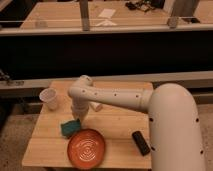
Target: Wipe the white sponge on the table
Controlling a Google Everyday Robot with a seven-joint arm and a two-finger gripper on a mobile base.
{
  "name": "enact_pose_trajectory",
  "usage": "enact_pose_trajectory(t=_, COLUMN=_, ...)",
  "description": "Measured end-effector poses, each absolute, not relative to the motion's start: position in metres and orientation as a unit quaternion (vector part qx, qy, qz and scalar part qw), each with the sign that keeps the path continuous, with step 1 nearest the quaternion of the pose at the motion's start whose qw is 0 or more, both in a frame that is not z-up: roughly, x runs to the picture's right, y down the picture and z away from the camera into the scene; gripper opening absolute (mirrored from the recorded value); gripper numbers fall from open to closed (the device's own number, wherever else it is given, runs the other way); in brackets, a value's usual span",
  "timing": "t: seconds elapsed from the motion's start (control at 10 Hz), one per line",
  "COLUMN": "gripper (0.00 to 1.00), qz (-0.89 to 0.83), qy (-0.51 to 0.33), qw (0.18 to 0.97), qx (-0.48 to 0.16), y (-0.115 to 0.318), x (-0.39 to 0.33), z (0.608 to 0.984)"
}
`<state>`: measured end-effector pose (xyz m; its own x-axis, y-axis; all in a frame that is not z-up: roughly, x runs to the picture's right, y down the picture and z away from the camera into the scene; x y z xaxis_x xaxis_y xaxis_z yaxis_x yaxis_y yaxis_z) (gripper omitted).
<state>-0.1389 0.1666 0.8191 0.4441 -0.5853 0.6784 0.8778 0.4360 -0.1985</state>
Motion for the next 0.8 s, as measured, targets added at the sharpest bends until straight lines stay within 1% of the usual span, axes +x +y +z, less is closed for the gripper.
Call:
enact_pose_trajectory(t=0.6, gripper=0.04, qz=-0.436, qy=-0.265, qw=0.815, qx=-0.275, y=0.16, x=-0.124, z=0.824)
enact_pose_trajectory(t=0.8, gripper=0.04, qz=-0.429, qy=-0.263, qw=0.819, qx=-0.274, y=0.152, x=-0.119, z=0.828)
